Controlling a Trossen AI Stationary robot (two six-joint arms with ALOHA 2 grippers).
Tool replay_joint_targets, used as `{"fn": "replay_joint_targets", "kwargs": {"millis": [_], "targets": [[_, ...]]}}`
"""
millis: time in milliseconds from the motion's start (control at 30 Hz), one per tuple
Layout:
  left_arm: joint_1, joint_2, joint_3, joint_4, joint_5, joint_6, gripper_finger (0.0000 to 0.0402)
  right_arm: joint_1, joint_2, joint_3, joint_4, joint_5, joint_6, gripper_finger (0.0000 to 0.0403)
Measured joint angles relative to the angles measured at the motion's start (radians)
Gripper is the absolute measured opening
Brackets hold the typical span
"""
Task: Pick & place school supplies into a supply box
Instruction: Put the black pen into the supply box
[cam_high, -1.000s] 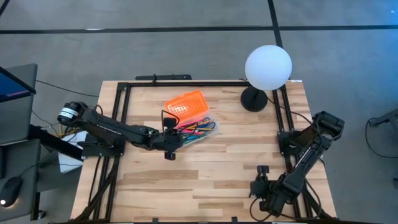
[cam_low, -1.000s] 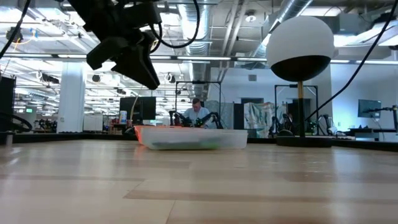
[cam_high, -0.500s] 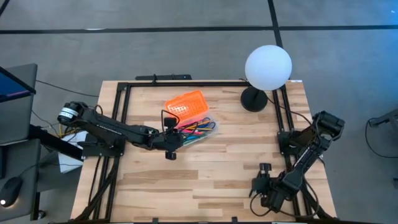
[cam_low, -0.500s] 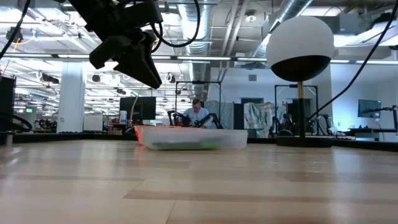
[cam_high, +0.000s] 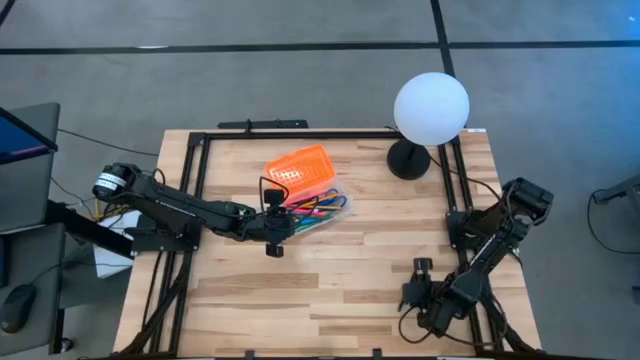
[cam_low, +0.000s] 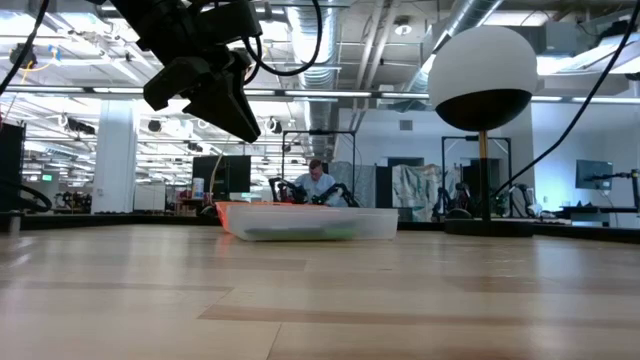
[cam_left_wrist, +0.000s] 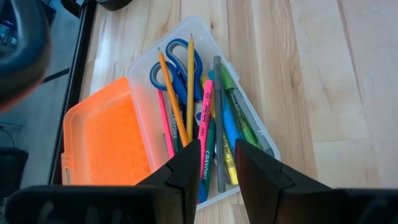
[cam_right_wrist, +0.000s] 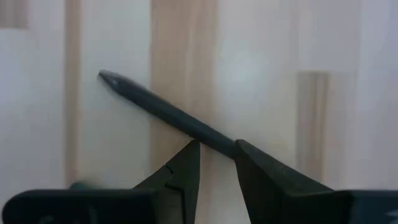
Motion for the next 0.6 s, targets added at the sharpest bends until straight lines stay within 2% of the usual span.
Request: {"fn": "replay_joint_targets", "kwargs": {"millis": [400,600], "targets": [[0.000,0.000,0.000,-0.003,0.033,-0.015,0.0093,-0.162,0.003,-0.003,0.002,-0.007,-0.206,0.0097],[0.000,0.000,0.001,-0.003,0.050,-0.029,0.0093,-0.265,0.003,-0.003,0.016,-0.023,-0.225,0.0097]]}}
